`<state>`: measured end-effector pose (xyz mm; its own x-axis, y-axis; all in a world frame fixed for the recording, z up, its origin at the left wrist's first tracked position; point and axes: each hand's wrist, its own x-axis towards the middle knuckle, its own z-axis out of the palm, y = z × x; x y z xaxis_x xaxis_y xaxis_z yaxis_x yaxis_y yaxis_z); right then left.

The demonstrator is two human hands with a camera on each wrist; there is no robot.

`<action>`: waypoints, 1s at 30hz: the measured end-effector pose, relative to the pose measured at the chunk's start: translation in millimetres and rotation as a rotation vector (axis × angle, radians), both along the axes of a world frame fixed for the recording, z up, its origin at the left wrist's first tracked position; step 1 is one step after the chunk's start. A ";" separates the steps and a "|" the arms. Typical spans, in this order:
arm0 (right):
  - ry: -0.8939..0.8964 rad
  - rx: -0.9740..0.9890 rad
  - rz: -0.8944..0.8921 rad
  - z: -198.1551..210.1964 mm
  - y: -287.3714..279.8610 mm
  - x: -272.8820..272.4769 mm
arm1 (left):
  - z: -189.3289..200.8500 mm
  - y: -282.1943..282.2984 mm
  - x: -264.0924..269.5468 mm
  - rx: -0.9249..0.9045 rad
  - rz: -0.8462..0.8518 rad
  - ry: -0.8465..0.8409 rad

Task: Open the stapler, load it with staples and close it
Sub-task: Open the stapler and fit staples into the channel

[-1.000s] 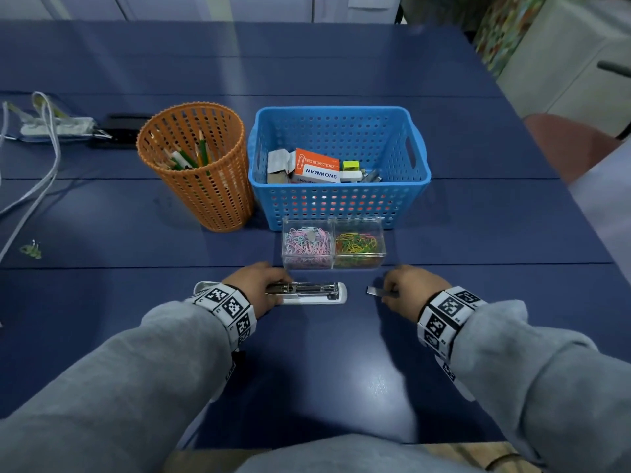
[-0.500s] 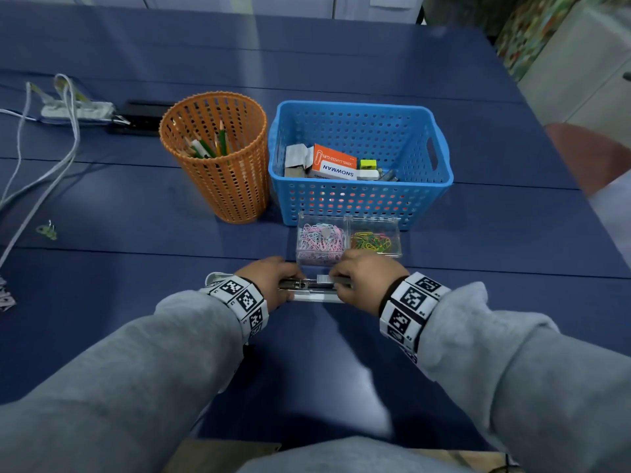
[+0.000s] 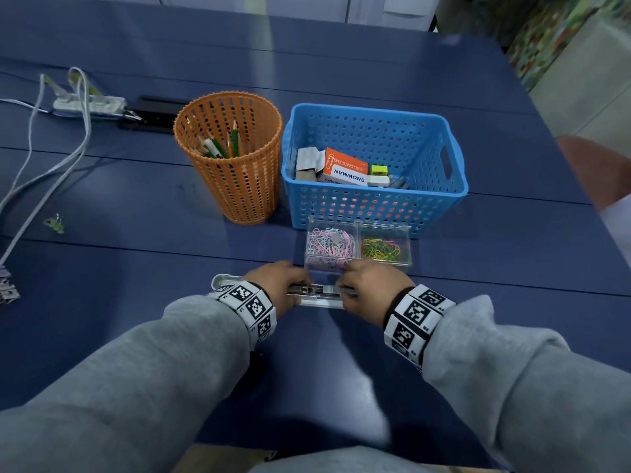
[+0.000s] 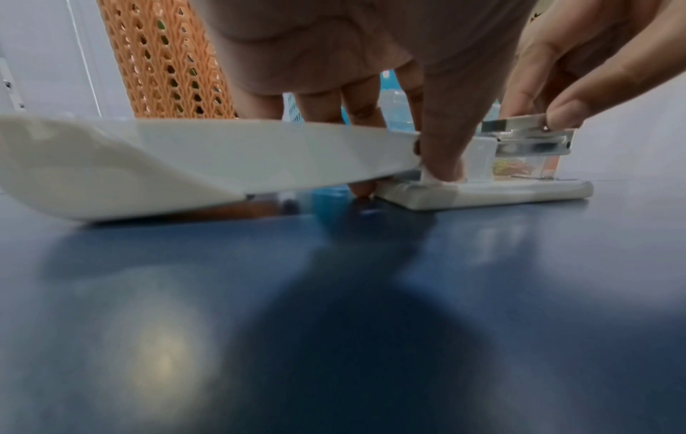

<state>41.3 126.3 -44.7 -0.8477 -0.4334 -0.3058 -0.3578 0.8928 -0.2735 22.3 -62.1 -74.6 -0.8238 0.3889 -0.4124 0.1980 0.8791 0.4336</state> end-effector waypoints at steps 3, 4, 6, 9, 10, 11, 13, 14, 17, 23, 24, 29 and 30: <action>-0.015 0.016 0.009 1.0 -1.8 -2.2 | 0.4 0.4 -0.4 0.002 -0.008 -0.001; -0.027 0.037 0.016 2.0 -2.7 -3.1 | 0.5 0.1 -0.1 0.006 -0.008 0.000; -0.032 0.071 0.033 3.6 -5.3 -5.8 | 0.0 -0.6 0.0 0.012 -0.011 0.002; -0.032 0.089 0.045 3.1 -9.4 -8.3 | -1.4 -0.4 -1.1 0.013 -0.014 0.003; -0.034 0.091 0.046 2.4 -10.2 -9.1 | -1.7 -0.1 -1.6 0.014 -0.013 0.004; -0.037 0.083 0.044 1.5 -10.7 -9.7 | -1.9 -0.3 -1.9 0.016 -0.010 0.002; -0.050 0.039 0.021 -0.9 -9.7 -10.4 | -2.2 -2.4 -2.5 0.027 -0.010 -0.013; -0.059 0.016 0.004 -1.9 -8.4 -10.0 | -2.5 -5.0 -2.9 0.023 -0.012 -0.022; -0.075 -0.021 -0.035 -6.0 -1.6 -8.6 | -1.8 -21.5 -3.6 -0.031 0.031 -0.021; -0.104 -0.047 -0.117 -13.0 13.6 -8.2 | 3.3 -72.9 -0.6 -0.235 0.167 0.032; -0.112 -0.059 -0.139 -13.8 15.1 -7.8 | 5.1 -77.3 -0.2 -0.212 0.188 0.020; -0.144 -0.139 -0.241 -15.0 16.3 -5.0 | 26.6 -82.5 -1.7 -0.004 0.262 0.047; -0.151 -0.159 -0.259 -15.8 16.6 -4.4 | 32.7 -81.0 -1.7 0.044 0.272 0.087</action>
<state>36.9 142.8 -60.4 -0.8861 -0.2615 -0.3827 -0.0690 0.8908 -0.4491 20.5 -143.1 -41.9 -0.9319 0.1651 -0.3230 -0.0040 0.8858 0.4641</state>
